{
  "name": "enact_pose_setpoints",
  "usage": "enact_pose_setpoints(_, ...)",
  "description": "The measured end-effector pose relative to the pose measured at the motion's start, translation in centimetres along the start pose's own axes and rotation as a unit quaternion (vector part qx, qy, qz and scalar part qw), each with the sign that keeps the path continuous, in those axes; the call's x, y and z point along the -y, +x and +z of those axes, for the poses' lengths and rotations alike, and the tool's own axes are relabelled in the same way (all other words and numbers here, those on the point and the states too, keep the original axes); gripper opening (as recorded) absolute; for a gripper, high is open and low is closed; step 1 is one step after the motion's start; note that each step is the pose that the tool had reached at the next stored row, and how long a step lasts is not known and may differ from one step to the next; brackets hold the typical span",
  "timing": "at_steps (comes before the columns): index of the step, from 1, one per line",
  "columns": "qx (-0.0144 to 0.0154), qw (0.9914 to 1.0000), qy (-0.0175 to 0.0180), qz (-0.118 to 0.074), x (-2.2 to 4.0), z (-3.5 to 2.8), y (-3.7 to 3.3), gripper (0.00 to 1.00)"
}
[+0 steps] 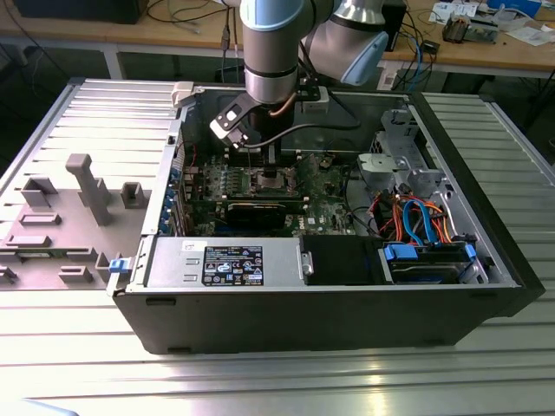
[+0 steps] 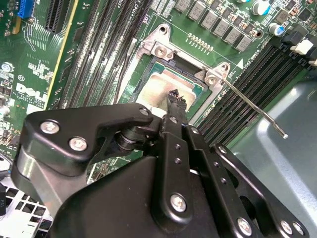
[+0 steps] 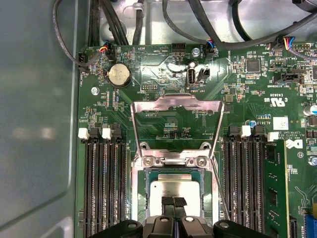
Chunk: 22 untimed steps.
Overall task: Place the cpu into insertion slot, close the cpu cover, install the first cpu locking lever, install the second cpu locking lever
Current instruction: 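Close the cpu cover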
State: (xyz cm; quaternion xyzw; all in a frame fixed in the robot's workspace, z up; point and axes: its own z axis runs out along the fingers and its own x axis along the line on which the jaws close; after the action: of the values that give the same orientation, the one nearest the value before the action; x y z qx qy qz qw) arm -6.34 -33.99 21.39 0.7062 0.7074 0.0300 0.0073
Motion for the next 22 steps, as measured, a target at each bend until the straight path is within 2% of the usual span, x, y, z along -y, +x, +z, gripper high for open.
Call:
enact_pose_setpoints(10, 0.0003, 1.0, 0.0001, 0.0, -0.01, -0.08, -0.03, 0.11)
enact_pose_setpoints(15, 0.0005, 1.0, 0.0, 0.0, -0.05, -0.71, 0.0, 0.11)
enact_pose_setpoints(17, 0.0017, 1.0, -0.0001, 0.0, -0.07, -1.11, 0.02, 0.11)
enact_pose_setpoints(20, 0.0026, 1.0, 0.0, 0.0, -0.08, -1.32, 0.02, 0.11)
enact_pose_setpoints(22, 0.0038, 0.99999, 0.0, 0.0, -0.1, -1.83, 0.05, 0.11)
